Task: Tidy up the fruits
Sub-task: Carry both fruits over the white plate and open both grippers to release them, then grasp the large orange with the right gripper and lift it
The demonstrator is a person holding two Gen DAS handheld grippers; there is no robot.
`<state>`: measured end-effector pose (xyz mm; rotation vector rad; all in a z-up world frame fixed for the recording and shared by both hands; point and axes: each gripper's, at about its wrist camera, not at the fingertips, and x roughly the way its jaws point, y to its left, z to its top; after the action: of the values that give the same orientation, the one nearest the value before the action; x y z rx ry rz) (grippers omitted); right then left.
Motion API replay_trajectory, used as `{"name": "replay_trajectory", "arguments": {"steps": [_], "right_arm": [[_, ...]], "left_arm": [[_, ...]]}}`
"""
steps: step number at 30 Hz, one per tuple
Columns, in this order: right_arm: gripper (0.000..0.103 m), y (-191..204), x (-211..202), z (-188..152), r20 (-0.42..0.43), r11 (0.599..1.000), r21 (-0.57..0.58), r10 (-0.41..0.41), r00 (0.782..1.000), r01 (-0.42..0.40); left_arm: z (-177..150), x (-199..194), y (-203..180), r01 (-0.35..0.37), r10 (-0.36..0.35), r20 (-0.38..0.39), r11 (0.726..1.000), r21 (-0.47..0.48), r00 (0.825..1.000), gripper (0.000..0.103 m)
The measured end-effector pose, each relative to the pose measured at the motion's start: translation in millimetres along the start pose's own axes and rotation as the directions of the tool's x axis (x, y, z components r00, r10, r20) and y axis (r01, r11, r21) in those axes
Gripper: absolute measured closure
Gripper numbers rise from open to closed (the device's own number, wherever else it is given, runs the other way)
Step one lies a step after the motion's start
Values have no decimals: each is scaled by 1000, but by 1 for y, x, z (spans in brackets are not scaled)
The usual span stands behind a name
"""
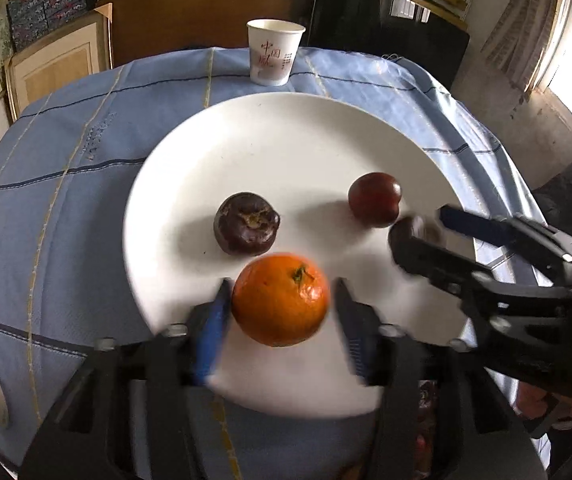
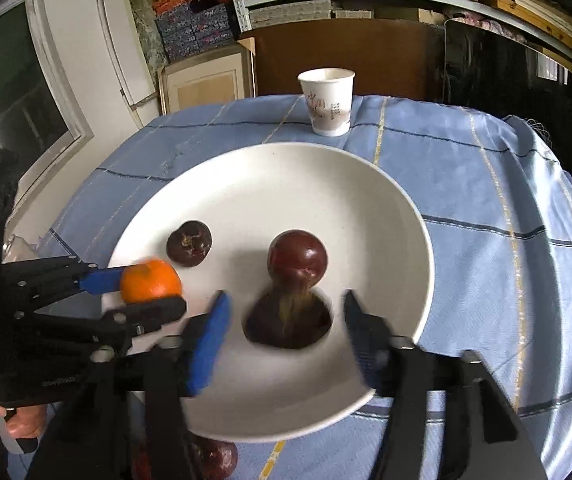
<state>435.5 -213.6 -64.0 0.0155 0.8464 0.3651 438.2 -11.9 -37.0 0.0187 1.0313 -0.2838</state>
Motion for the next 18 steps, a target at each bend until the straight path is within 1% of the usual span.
{"name": "replay_trajectory", "arguments": {"steps": [1, 2, 4, 6, 7, 9, 10, 11, 12, 13, 14, 16, 18], "right_arm": [[39, -1, -7, 1, 11, 1000, 10, 4, 1000, -4], [39, -2, -18, 0, 26, 1000, 18, 13, 1000, -13], [39, 1, -44, -4, 65, 999, 17, 26, 998, -27], [38, 5, -72, -12, 104, 1000, 2, 30, 994, -31], [36, 9, -89, -20, 124, 999, -5, 35, 992, -34], [35, 15, -115, -36, 150, 999, -19, 38, 988, -35], [33, 20, -131, -51, 163, 999, -27, 39, 986, -35], [31, 23, -141, -61, 173, 999, -31, 40, 984, -36], [27, 26, -150, -75, 186, 999, -33, 38, 982, -33], [27, 29, -157, -89, 194, 999, -31, 31, 981, -25], [26, 31, -162, -101, 195, 999, -27, 28, 980, -23], [27, 35, -164, -125, 174, 999, -17, 35, 984, -32], [27, 39, -161, -148, 144, 999, -5, 34, 989, -34]], "left_arm": [[-1, -11, 2, -10, 10, 29, 1000, -16, 1000, 26], [-2, -23, 4, -1, 2, 61, 1000, -29, 998, 21], [-6, -52, 5, 18, -14, 110, 999, -38, 994, 17], [-16, -81, 6, 14, -7, 160, 999, -42, 987, 11], [-24, -99, 6, 5, 4, 195, 999, -47, 981, 7], [-44, -127, 4, -13, 24, 237, 999, -46, 971, 6], [-57, -139, 1, -25, 34, 248, 999, -40, 968, 5], [-66, -145, 0, -36, 43, 251, 999, -34, 967, 5], [-83, -153, -4, -47, 50, 254, 999, -18, 966, 5], [-99, -158, -7, -51, 49, 259, 999, 3, 965, 5], [-121, -162, -12, -61, 51, 265, 998, 28, 963, 5], [-152, -166, -17, -77, 62, 282, 996, 43, 957, 5], [-181, -166, -21, -65, 48, 284, 997, 49, 958, 5]]}}
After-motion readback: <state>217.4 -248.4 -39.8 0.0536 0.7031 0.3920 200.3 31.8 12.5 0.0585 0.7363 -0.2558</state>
